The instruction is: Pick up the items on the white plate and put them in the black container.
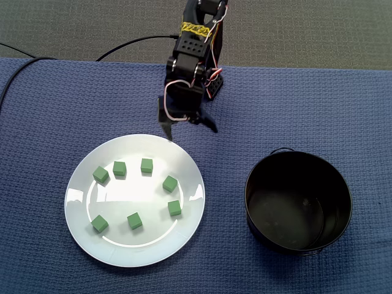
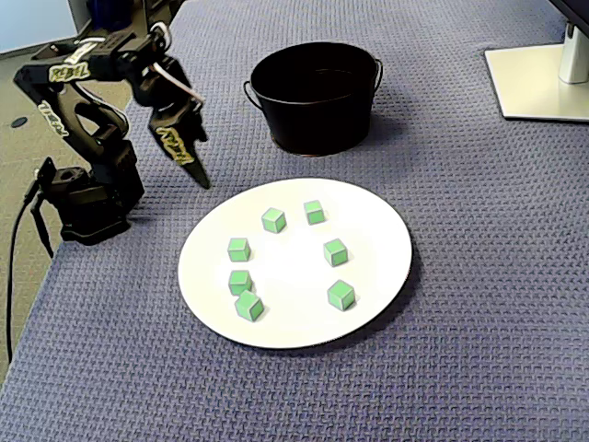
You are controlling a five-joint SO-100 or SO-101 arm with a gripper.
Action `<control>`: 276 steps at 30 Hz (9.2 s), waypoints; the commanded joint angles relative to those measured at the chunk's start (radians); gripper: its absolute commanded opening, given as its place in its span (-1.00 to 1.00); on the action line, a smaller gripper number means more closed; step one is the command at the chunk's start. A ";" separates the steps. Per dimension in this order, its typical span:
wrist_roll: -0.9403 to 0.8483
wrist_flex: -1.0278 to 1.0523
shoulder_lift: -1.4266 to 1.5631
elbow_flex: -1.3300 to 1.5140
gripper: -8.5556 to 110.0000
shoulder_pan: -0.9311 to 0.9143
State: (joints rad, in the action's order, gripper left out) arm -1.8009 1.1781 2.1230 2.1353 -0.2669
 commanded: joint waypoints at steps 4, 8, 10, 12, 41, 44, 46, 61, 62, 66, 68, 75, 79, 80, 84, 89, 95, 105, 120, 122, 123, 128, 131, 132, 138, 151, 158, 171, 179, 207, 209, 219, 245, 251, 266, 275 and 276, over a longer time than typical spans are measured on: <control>-0.049 -0.026 -0.370 -0.431 -0.02 0.002; -0.043 0.003 -0.609 -0.646 -0.10 0.012; -0.032 0.014 -0.713 -0.739 -0.11 0.017; -0.021 0.038 -0.799 -0.825 -0.09 0.018; 0.074 -0.008 -1.227 -1.104 -0.86 0.071; 0.086 -0.015 -1.227 -1.100 -0.86 0.075; 0.104 -0.025 -1.226 -1.098 -0.86 0.077; 0.888 0.067 -0.756 -1.654 -0.86 0.281; 0.957 0.077 -0.742 -1.720 -0.86 0.311; 1.098 0.091 -0.718 -1.792 -0.86 0.477; 1.127 0.127 -0.724 -1.755 -0.86 0.569; 1.276 0.091 -0.881 -1.526 -0.86 0.747; 1.299 0.075 -1.012 -1.486 -0.86 0.798; 1.302 0.058 -1.042 -1.471 -0.86 0.805; 1.312 0.032 -1.127 -1.433 -0.86 0.834; 1.310 0.072 -1.108 -1.413 -0.43 0.847; 1.229 0.339 -0.953 -1.585 -0.14 0.824; 1.170 0.598 -0.675 -1.624 -0.11 0.440; 0.497 0.169 -0.676 -0.997 -0.21 -0.011; 0.531 0.204 -0.676 -0.939 -0.23 -0.014; 0.549 0.206 -0.678 -0.899 -0.23 -0.014; 0.650 0.091 -0.686 -0.712 -0.19 -0.021; 0.672 0.029 -0.693 -0.647 -0.19 -0.032; 0.681 0.014 -0.699 -0.635 -0.19 -0.035; 0.712 0.002 -0.733 -0.588 -0.17 -0.043; 0.721 -0.126 -0.753 -0.448 -0.22 -0.043; 0.744 -0.179 -0.759 -0.413 -0.36 -0.031; 0.769 -0.284 -0.772 -0.342 -0.86 -0.017; 0.881 -0.305 -0.739 -0.387 -0.86 -0.009; 1.293 0.063 -0.977 -1.416 -0.86 0.719; 1.313 0.046 -1.026 -1.385 -0.86 0.733; 1.324 0.029 -1.035 -1.296 -0.31 0.764; -0.167 0.373 -0.520 -0.781 -0.19 -0.143; -0.235 0.140 -0.583 -0.589 -0.21 -0.272; -0.144 -0.043 -0.692 -0.456 -0.22 -0.279; -0.060 -0.153 -0.724 -0.382 -0.26 -0.247; -0.057 -0.161 -0.723 -0.371 -0.27 -0.245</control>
State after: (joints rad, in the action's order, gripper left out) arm -1.8791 1.0554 1.3913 1.7457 -0.5216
